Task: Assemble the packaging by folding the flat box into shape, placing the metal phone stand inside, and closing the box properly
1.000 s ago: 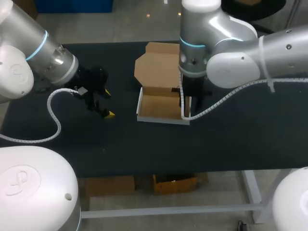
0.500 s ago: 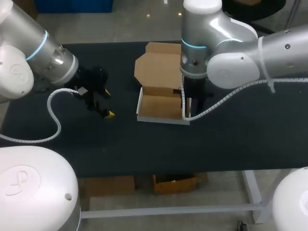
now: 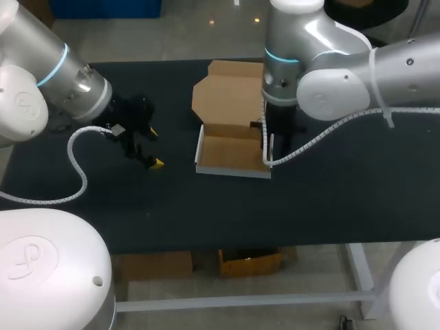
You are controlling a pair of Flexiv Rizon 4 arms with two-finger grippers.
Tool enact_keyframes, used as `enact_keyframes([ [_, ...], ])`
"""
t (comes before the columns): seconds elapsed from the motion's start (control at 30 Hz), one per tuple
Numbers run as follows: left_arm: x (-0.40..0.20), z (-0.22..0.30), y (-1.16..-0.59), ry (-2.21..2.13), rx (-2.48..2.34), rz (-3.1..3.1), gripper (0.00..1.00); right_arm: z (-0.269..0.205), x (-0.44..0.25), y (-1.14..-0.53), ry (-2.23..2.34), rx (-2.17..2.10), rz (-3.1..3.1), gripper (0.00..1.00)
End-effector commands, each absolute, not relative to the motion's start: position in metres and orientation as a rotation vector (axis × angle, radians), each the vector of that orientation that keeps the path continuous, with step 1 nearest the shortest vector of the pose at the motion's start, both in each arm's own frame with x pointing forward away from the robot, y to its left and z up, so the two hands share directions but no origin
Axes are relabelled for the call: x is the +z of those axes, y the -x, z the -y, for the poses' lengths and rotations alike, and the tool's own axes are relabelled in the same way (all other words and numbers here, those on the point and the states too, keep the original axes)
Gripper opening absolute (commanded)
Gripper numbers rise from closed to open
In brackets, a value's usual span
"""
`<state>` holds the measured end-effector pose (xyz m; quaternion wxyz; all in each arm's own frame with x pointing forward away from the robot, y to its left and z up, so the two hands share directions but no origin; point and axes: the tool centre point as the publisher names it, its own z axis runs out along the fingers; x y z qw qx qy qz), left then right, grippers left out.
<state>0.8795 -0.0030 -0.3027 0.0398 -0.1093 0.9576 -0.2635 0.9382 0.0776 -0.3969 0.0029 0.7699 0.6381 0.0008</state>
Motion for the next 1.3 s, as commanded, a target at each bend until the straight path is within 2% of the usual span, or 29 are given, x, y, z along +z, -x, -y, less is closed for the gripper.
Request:
enact_keyframes([
  [0.03,-0.303,0.004,-0.88,0.335,-0.803,-2.935,1.0,-0.084,-0.398,-0.943,-2.41,-0.026,-2.004,0.24],
  [0.1,-0.303,0.004,-0.88,0.335,-0.803,-2.935,1.0,-0.084,-0.4,-0.944,-2.41,-0.035,-2.008,0.21],
  [0.17,-0.303,0.004,-0.88,0.335,-0.803,-2.935,1.0,-0.085,-0.401,-0.944,-2.408,-0.044,-2.013,0.09],
  [0.3,-0.303,0.004,-0.88,0.335,-0.803,-2.935,1.0,-0.088,-0.403,-0.944,-2.397,-0.056,-2.026,0.0],
  [1.3,-0.303,0.004,-0.88,0.335,-0.803,-2.935,1.0,-0.084,-0.399,-0.891,-2.287,-0.095,-2.117,0.0],
])
